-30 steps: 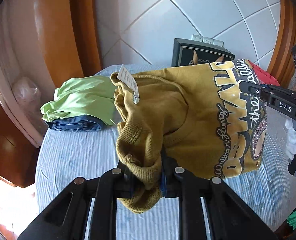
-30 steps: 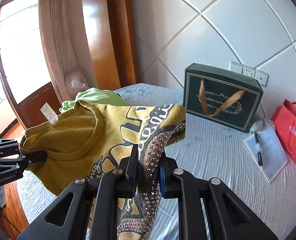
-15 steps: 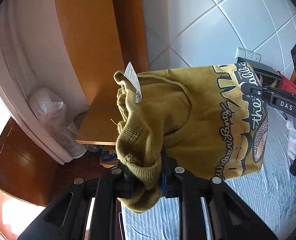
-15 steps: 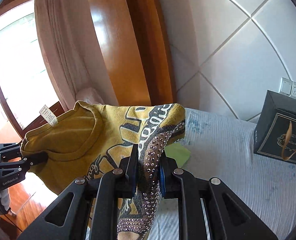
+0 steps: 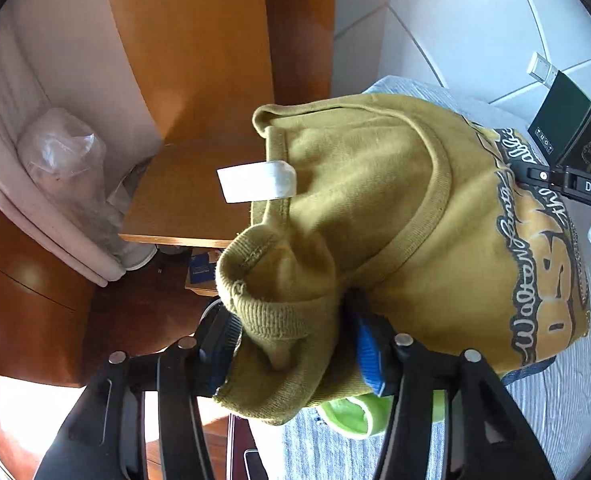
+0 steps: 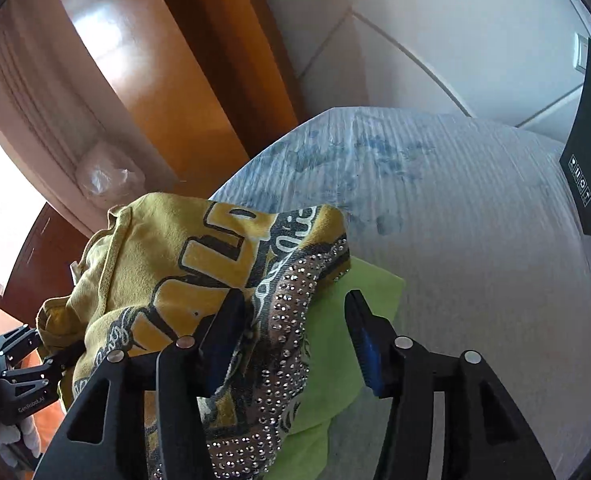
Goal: Fold clothes
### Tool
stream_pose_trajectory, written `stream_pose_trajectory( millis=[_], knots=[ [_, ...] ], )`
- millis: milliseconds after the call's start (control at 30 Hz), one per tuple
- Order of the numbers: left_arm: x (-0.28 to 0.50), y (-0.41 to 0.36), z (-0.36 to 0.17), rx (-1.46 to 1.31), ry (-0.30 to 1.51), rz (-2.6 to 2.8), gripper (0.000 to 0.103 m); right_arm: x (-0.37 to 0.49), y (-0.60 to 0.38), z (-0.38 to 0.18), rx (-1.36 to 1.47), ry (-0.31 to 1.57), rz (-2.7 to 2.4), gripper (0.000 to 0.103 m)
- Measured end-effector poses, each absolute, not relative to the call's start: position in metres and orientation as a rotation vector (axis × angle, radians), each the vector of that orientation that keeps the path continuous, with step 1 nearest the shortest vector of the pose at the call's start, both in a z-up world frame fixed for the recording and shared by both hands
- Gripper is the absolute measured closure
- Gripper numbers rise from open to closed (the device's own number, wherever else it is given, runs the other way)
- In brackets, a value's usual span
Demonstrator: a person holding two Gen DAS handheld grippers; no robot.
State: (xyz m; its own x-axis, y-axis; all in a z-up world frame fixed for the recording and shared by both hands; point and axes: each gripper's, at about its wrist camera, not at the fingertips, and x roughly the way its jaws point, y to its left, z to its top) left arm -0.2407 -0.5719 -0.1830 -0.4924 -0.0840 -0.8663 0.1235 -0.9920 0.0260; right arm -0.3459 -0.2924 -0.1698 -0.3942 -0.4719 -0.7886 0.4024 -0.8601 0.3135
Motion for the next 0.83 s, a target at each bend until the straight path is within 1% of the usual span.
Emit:
stream_pose_trajectory(
  millis=[33,133,233,333,400,467,567,833],
  knots=[
    [-0.236,-0.574,-0.179,1.487,0.058,-2.614,0.046,-0.343,-0.285,-0.164,1.314,-0.122,-2.260,0.049],
    [-0.208,-0.564,-0.154,1.403,0.045,-2.656,0.036,-0.315,-0.267,-0.137,1.240,-0.147,-2.276,0.049],
    [-0.182,-0.541,-0.132,1.361,0.085,-2.697,0.035,-0.276,-0.260,-0.118,1.206,-0.103,-2.264,0.049],
    [-0.164,-0.515,-0.122,1.339,0.102,-2.707,0.035,-0.238,-0.256,-0.110,1.190,-0.028,-2.273,0.048],
    [-0.157,-0.500,-0.119,1.328,0.107,-2.714,0.035,-0.217,-0.257,-0.110,1.188,0.014,-2.272,0.039],
    [-0.156,-0.491,-0.119,1.350,0.137,-2.712,0.035,-0.203,-0.258,-0.110,1.175,0.040,-2.271,0.026],
    [-0.157,-0.482,-0.118,1.389,0.176,-2.703,0.035,-0.189,-0.262,-0.109,1.167,0.075,-2.275,0.017],
    [-0.153,-0.475,-0.119,1.377,0.099,-2.698,0.035,-0.177,-0.267,-0.107,1.162,0.102,-2.306,0.016]
  ],
)
